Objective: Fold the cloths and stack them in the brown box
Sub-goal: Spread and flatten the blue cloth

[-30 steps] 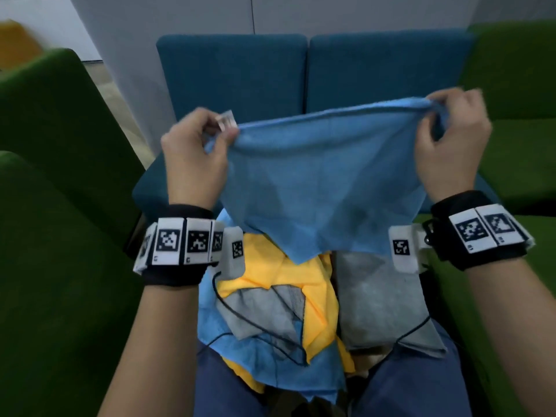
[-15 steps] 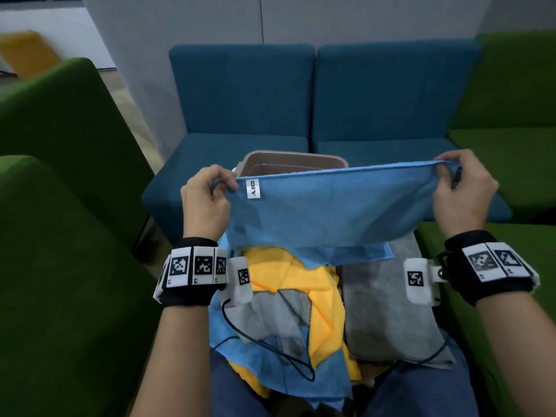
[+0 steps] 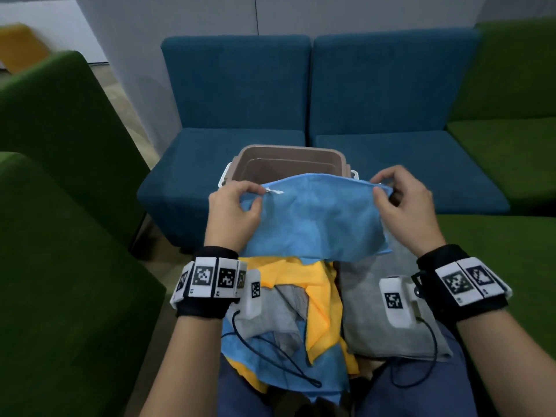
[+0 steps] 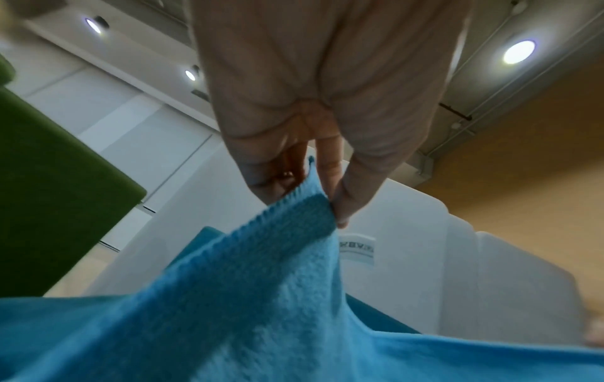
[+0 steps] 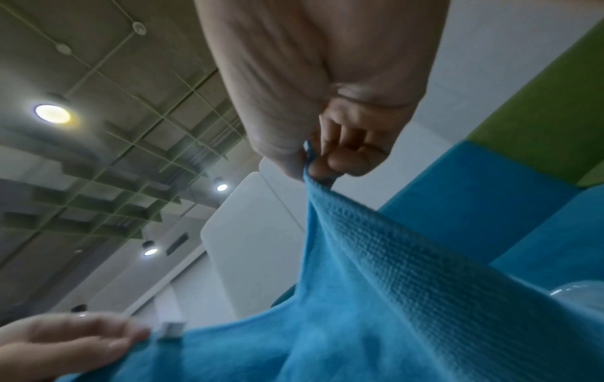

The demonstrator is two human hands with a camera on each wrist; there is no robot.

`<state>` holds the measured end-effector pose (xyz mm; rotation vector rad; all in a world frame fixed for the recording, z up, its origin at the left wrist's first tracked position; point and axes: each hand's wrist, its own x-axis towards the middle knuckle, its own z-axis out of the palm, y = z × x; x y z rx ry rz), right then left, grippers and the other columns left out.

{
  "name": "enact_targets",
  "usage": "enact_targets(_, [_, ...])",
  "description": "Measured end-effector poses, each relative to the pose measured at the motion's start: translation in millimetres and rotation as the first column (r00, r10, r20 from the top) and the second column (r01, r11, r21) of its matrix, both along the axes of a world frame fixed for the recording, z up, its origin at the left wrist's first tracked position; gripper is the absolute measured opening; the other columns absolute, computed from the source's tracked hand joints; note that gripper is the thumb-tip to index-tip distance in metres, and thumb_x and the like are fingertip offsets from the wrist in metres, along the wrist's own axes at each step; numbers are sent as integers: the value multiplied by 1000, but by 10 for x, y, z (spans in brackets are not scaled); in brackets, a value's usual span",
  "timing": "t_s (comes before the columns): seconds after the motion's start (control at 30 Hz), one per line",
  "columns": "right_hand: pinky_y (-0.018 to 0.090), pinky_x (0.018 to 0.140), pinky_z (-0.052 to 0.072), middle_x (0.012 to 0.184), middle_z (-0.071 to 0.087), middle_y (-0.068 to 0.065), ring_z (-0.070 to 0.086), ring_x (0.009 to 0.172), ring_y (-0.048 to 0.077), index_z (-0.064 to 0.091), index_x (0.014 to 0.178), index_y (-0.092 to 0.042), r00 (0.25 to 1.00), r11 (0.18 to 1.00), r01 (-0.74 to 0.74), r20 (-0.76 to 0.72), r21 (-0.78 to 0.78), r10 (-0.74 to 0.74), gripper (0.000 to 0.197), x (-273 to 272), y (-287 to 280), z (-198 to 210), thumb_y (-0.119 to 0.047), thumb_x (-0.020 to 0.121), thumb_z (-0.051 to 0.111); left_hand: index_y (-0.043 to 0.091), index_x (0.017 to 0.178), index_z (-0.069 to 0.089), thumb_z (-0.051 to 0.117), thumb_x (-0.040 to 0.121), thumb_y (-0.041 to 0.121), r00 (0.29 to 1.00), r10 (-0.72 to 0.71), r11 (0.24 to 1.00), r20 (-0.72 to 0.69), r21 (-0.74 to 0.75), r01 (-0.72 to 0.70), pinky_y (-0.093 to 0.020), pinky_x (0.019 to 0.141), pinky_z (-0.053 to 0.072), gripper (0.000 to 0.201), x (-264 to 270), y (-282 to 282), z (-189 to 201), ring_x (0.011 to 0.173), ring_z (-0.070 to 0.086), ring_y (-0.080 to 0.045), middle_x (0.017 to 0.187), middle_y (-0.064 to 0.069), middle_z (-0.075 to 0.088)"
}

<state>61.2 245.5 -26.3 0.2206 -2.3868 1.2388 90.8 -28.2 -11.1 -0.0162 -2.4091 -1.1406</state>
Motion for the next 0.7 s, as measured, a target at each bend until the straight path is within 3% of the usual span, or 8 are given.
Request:
enact_targets(0.1, [48, 58, 53, 67, 54, 14, 50, 56, 31, 57, 96, -24, 979, 979, -196, 48, -55, 198, 20, 158, -259, 68, -6, 87, 54, 15, 89, 74, 68, 77, -1, 996, -86, 996, -29, 2, 86, -8, 56, 35, 21, 81, 159, -12, 46, 44, -1, 47, 21, 48])
enact_targets(0.23, [44, 59, 56, 68, 55, 6, 54, 56, 22, 63, 90, -18, 929, 928, -363, 49, -83, 367, 13, 319, -514, 164, -7, 88, 57, 13, 95, 73, 66, 79, -4, 987, -154, 987, -38, 47, 156, -3, 58, 36, 25, 167, 298, -41, 55, 48, 5, 59, 31, 53])
enact_targets(0.3, [34, 66, 55, 81, 65, 0, 64, 64, 14, 66, 95, -18, 900, 904, -422, 89, -71, 427, 16, 363, -566, 182, -5, 87, 62, 14, 99, 72, 62, 83, -4, 980, -195, 979, -44, 45, 197, -7, 63, 42, 26, 198, 333, -57, 64, 53, 7, 71, 30, 59])
enact_targets(0.4, [23, 84, 55, 101, 71, -1, 69, 90, 4, 66, 106, -13, 873, 879, -473, 102, -61, 477, 32, 386, -573, 186, 8, 84, 58, 17, 105, 71, 55, 87, 5, 971, -228, 973, -69, 22, 230, -32, 74, 54, 27, 230, 347, -90, 71, 58, -3, 81, 23, 62])
enact_targets(0.47, [28, 81, 56, 92, 73, -1, 70, 86, 7, 69, 102, -11, 890, 892, -452, 54, -22, 452, 25, 379, -570, 184, 6, 87, 58, 18, 105, 70, 52, 88, 9, 971, -226, 973, -78, 31, 229, -39, 72, 53, 27, 235, 357, -116, 67, 59, -11, 76, 17, 64])
enact_targets(0.57, [30, 74, 55, 81, 72, -9, 67, 75, 6, 74, 94, -15, 916, 916, -402, 2, 13, 402, 11, 368, -586, 180, -10, 89, 66, 16, 108, 69, 50, 90, 11, 968, -239, 967, -74, 74, 244, -41, 73, 53, 27, 246, 400, -125, 75, 64, -17, 86, 4, 71])
enact_targets(0.63, [29, 70, 50, 79, 68, -13, 60, 72, 8, 75, 88, -16, 932, 934, -343, -89, 96, 352, 6, 375, -635, 178, -19, 86, 70, 14, 110, 69, 49, 88, 11, 961, -271, 956, -62, 98, 276, -41, 80, 54, 30, 280, 451, -104, 87, 67, -15, 96, 3, 73])
enact_targets(0.7, [27, 66, 43, 75, 60, -8, 53, 71, 14, 72, 80, -13, 938, 949, -287, -163, 129, 306, 8, 363, -687, 160, -20, 80, 75, 11, 113, 69, 53, 84, 10, 952, -299, 946, -72, 107, 305, -40, 86, 54, 33, 328, 511, -84, 96, 68, -11, 102, 3, 73])
